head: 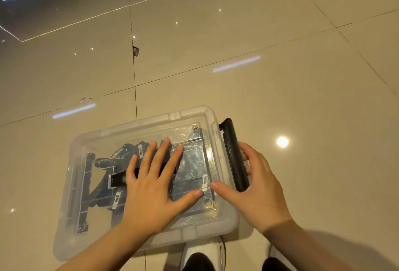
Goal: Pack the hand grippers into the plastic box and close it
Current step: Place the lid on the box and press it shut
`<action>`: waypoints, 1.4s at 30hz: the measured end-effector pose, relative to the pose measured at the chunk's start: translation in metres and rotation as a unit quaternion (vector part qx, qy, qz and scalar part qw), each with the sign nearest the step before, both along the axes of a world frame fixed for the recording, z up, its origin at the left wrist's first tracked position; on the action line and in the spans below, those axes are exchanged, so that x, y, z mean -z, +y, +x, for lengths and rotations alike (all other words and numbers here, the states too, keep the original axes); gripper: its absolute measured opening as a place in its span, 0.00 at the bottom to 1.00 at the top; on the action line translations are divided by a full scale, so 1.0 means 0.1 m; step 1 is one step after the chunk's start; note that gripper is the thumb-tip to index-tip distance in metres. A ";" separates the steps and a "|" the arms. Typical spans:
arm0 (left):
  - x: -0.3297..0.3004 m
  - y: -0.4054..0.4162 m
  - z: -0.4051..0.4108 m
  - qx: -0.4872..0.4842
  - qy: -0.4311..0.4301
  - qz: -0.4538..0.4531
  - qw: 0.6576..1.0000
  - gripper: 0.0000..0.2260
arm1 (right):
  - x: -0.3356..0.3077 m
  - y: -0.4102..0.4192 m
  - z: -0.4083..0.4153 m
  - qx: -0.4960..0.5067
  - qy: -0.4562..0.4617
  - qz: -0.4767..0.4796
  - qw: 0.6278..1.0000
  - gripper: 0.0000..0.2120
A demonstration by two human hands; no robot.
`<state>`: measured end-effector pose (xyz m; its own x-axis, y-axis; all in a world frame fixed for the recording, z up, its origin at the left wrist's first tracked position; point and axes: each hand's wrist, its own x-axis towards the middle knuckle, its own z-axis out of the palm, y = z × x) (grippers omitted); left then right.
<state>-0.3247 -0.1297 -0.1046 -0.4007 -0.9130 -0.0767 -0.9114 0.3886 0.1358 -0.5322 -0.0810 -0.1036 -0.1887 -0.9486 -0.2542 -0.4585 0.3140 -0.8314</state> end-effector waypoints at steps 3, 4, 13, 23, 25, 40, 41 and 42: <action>0.01 0.00 -0.01 0.002 -0.008 -0.002 1.000 0.38 | -0.06 -0.01 0.06 -0.046 0.069 -0.057 0.995 0.38; 0.01 0.00 -0.01 0.003 -0.009 -0.002 1.000 0.38 | -0.06 -0.01 0.07 -0.049 0.041 -0.049 0.997 0.36; 0.00 0.02 0.00 0.007 -0.007 -0.007 1.000 0.37 | -0.02 -0.05 0.13 -0.071 0.030 -0.027 0.997 0.35; 0.02 -0.04 -0.48 -0.017 0.005 0.001 1.000 0.40 | -0.08 -0.23 -0.36 -0.082 0.098 -0.021 0.992 0.35; 0.04 -0.06 -0.67 -0.007 0.008 0.000 1.000 0.40 | -0.09 -0.20 -0.54 -0.051 0.089 -0.015 0.995 0.34; -0.09 0.08 -0.18 -0.090 0.254 -0.107 0.957 0.27 | -0.24 -0.31 0.00 -0.242 0.332 -0.140 0.901 0.27; -0.06 0.11 0.04 -0.149 0.243 -0.088 0.955 0.29 | -0.18 -0.34 0.14 -0.277 0.335 -0.134 0.891 0.27; -0.04 0.13 0.22 -0.207 0.242 -0.062 0.946 0.31 | -0.12 -0.36 0.25 -0.301 0.341 -0.132 0.881 0.28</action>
